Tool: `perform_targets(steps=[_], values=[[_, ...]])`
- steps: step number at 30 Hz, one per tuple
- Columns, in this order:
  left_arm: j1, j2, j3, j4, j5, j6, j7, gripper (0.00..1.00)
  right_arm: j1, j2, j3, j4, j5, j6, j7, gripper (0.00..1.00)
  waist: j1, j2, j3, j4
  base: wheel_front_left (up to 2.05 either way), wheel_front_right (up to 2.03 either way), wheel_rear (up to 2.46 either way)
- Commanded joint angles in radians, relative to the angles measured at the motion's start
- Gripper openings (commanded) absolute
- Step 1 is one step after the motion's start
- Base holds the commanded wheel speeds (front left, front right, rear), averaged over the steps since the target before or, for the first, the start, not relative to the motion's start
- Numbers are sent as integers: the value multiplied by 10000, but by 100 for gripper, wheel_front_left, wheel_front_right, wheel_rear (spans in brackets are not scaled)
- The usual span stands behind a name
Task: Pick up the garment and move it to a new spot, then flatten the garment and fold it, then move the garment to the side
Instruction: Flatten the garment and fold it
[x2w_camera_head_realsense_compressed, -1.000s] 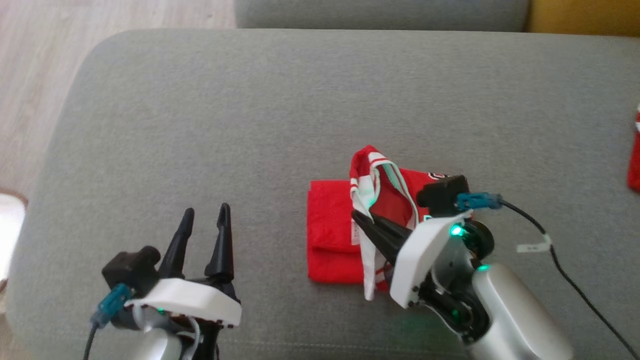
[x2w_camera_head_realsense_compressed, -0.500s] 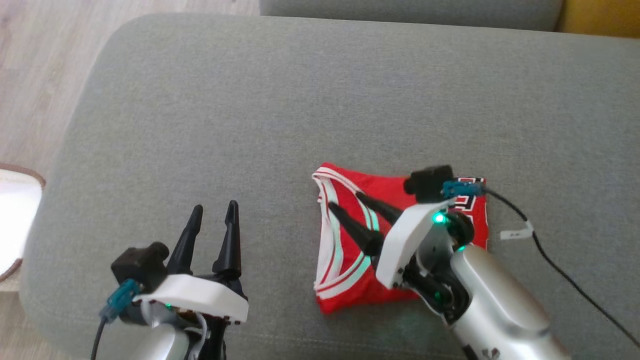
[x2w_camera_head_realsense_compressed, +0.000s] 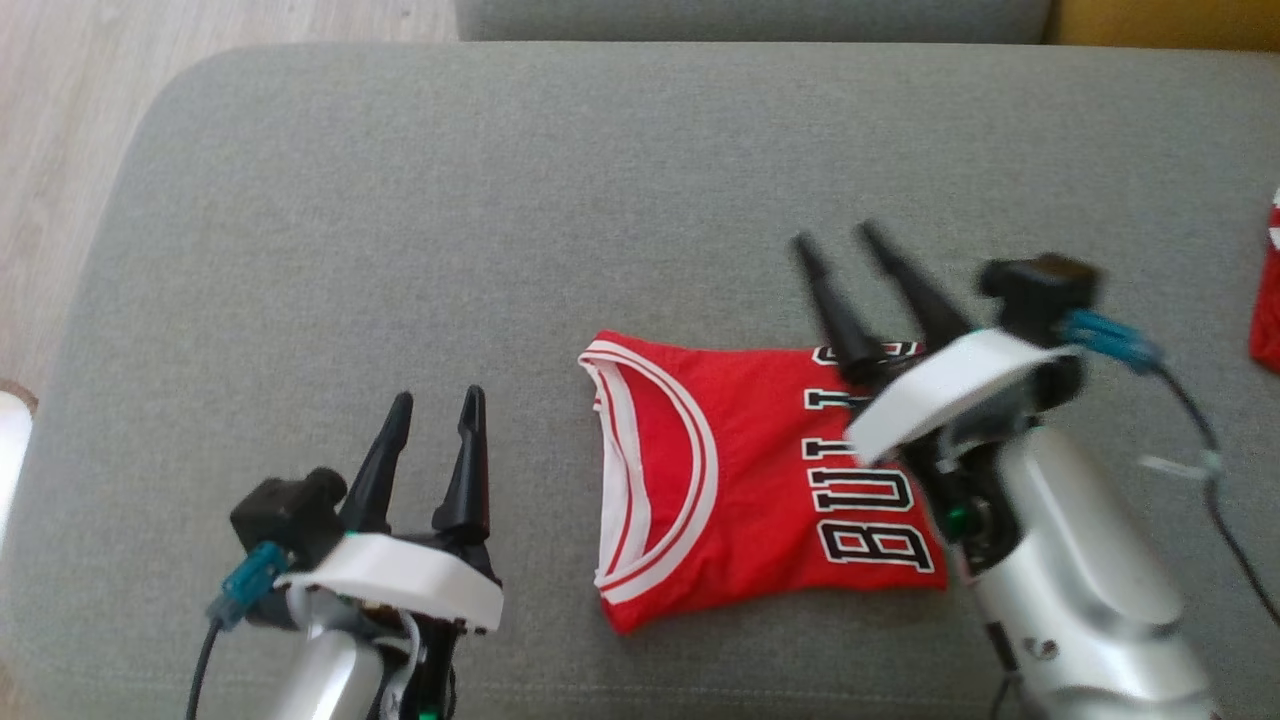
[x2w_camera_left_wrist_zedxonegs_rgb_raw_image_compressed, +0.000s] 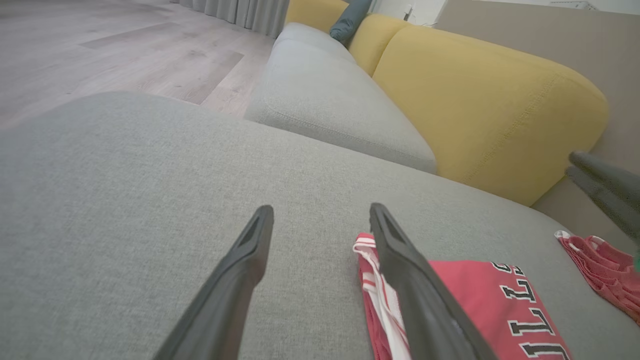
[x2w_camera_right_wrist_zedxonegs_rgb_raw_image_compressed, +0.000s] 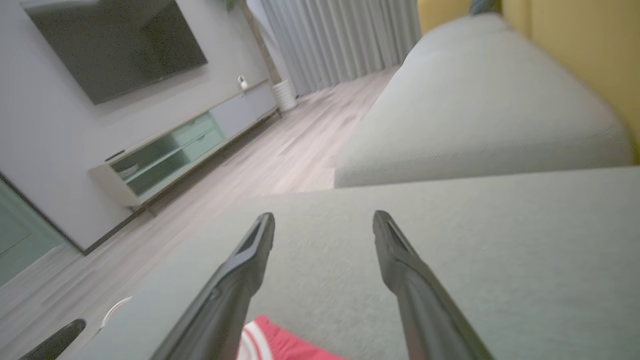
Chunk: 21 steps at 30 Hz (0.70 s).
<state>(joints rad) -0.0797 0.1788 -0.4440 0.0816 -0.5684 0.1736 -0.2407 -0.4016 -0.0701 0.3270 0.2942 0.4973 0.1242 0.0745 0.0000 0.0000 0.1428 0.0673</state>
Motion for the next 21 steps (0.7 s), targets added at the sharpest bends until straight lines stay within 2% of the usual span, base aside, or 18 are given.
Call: perform_targets(steps=[1,3,9,12,21], values=[[-549,42,302,-236,101,-71,-133,100,-21,198,-238,-482,-413,65,-409,100,0,0,-58,-65,0,0,0],[-624,30,331,-173,131,-54,-141,100,272,195,-909,-589,-1497,65,-844,100,0,0,-115,-141,0,0,0],[-594,-35,536,-48,262,-20,-183,100,1536,197,-2310,-1243,-2820,65,-1831,100,0,0,-326,-286,0,0,0],[-423,-43,625,-31,431,22,-197,100,2191,197,-2822,-1525,-3085,65,-2239,100,0,0,-454,-334,0,0,0],[343,-112,917,-381,1016,112,-207,100,3415,198,-3253,-1968,-3213,65,-2779,100,0,0,-731,-401,0,0,0]])
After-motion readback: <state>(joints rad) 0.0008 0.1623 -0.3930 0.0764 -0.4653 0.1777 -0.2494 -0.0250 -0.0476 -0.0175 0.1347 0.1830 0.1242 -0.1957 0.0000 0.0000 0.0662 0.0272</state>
